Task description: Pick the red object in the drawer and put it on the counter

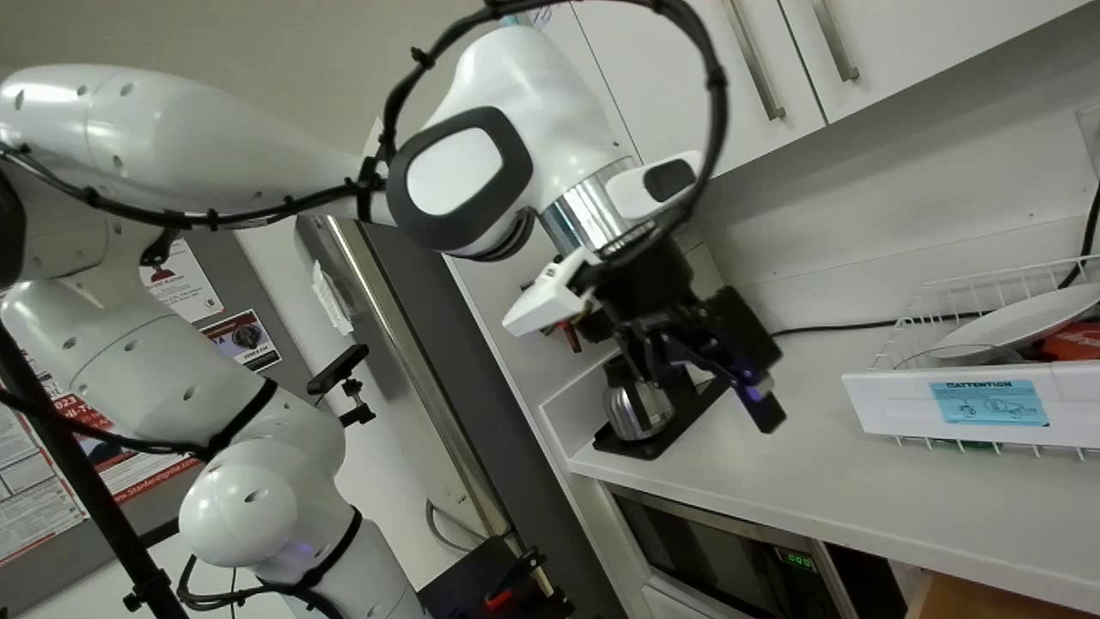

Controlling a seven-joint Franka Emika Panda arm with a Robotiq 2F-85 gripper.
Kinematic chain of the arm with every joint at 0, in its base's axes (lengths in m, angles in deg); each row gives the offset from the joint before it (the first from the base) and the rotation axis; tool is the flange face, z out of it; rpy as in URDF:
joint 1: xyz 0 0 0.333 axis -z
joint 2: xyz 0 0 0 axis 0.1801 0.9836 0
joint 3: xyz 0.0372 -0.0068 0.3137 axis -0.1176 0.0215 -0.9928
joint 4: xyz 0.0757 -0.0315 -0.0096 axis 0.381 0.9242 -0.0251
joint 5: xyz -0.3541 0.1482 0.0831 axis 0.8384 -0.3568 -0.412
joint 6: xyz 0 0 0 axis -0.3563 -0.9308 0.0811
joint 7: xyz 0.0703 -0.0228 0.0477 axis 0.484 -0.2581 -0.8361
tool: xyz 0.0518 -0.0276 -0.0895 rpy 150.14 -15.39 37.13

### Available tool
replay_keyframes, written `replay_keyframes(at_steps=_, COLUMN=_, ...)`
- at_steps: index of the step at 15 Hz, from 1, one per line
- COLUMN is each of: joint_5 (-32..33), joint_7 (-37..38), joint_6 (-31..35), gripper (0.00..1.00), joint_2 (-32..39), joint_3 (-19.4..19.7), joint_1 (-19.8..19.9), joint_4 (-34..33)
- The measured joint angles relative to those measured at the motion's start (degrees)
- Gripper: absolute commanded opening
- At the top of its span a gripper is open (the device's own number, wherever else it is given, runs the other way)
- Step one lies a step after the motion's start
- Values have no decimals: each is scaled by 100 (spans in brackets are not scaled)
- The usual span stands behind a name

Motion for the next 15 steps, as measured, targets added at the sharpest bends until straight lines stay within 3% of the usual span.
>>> replay_keyframes(at_steps=3, joint_5=-932, joint_7=-1245, joint_6=382, gripper=100, joint_2=1093, joint_3=712, joint_1=-301, joint_4=-503)
replay_keyframes(at_steps=5, joint_5=-1648, joint_7=-1937, joint_6=384, gripper=100, joint_2=1827, joint_3=877, joint_1=-349, joint_4=-879)
replay_keyframes(at_steps=7, joint_5=-2309, joint_7=-2434, joint_6=266, gripper=100, joint_2=2541, joint_3=610, joint_1=-97, joint_4=-1232)
replay_keyframes(at_steps=10, joint_5=-2636, joint_7=-2587, joint_6=253, gripper=100, joint_2=3456, joint_3=95, joint_1=298, joint_4=-1764)
replay_keyframes(at_steps=15, joint_5=-2650, joint_7=-2588, joint_6=237, gripper=100, joint_2=3695, joint_3=58, joint_1=365, joint_4=-1975)
